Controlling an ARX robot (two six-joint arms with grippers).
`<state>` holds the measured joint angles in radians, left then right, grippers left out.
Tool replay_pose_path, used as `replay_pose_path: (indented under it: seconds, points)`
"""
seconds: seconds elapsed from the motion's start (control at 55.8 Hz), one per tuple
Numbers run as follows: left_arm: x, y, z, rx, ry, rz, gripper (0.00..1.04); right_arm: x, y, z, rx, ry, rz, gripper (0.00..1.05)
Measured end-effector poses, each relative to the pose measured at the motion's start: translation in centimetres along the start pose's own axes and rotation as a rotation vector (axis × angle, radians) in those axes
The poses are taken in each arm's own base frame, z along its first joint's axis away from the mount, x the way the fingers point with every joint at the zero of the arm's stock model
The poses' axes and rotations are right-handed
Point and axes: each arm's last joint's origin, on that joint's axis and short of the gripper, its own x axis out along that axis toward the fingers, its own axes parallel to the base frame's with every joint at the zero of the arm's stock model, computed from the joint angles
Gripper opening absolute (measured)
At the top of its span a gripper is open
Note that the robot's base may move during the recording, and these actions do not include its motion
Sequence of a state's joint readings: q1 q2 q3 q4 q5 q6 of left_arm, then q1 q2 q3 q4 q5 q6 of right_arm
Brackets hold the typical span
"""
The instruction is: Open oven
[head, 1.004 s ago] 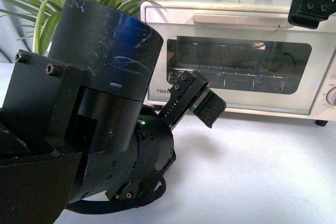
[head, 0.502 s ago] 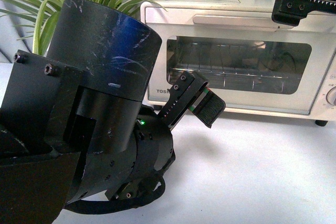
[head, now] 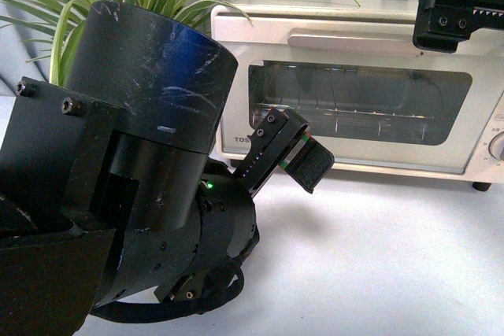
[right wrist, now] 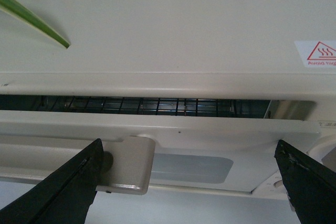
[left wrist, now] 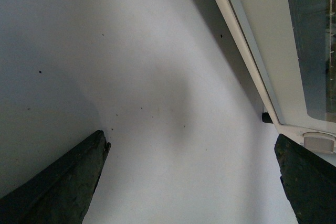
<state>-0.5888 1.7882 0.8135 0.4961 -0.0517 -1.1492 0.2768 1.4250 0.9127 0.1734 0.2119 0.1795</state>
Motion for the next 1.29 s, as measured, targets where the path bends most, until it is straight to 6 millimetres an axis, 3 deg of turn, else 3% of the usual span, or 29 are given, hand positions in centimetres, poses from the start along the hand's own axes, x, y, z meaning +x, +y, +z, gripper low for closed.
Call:
replay_pose_path:
  seconds: [1.058,1.291]
  points:
    - [-0.3,0.6,0.4,-0.007,-0.009,0.008,0.98,-3.6,-0.5,-8.0,-0.038,0.1,0.177,0.95]
    - [-0.7,0.8,0.4,0.003,-0.011,0.007,0.98,-5.6,-1.3,-9.0,-0.064,0.11,0.155,0.95]
